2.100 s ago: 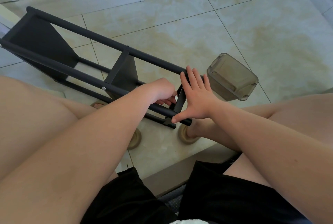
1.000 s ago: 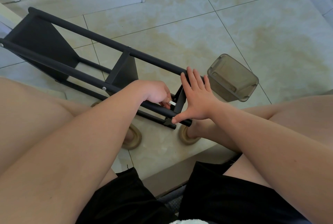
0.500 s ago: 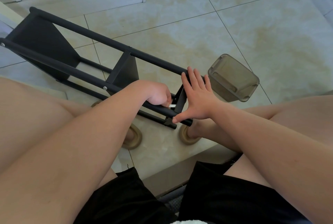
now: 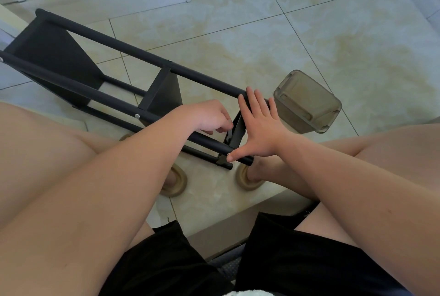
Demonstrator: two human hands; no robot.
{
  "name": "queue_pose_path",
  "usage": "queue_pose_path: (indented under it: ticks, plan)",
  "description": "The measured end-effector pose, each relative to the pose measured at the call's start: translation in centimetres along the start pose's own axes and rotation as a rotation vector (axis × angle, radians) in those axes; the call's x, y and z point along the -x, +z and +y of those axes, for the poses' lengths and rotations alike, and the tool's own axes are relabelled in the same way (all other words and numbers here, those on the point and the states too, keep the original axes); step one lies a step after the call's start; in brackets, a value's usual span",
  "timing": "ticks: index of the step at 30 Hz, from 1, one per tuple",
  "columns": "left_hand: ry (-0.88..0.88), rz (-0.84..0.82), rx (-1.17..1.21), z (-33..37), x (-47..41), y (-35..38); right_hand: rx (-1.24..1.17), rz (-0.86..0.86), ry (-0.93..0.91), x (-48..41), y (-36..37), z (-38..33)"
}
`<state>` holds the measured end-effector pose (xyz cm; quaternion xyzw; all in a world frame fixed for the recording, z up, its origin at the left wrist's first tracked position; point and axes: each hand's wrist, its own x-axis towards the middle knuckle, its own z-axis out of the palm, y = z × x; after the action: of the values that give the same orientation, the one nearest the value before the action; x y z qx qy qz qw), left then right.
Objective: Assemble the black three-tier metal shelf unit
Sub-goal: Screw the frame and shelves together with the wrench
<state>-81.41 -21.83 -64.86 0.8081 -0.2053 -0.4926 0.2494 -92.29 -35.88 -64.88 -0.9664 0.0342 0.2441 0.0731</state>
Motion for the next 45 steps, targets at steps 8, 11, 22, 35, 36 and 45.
queue_pose_path:
  ticks: [8, 11, 22, 35, 36, 45]
  plan:
    - [-0.1, 0.142, 0.162, 0.8, -0.4, 2.0, -0.011, 0.002, 0.0, 0.0, 0.0, 0.0]
    - [-0.109, 0.174, 0.215, 0.9, -0.5, 2.3, -0.012, 0.003, 0.001, 0.0, 0.0, 0.0]
    - [-0.176, 0.087, 0.251, 1.3, 0.1, 1.5, -0.013, 0.006, -0.001, -0.1, 0.1, 0.0]
    - [-0.255, 0.068, 0.223, 1.7, -0.4, 2.0, -0.007, 0.003, -0.003, 0.0, 0.0, 0.0]
    - [-0.264, 0.056, 0.226, 1.8, -0.5, 2.0, -0.007, 0.005, -0.004, 0.0, 0.0, 0.0]
    - [-0.274, 0.012, 0.21, 1.7, -0.3, 1.7, -0.001, 0.001, -0.004, 0.1, 0.0, 0.0]
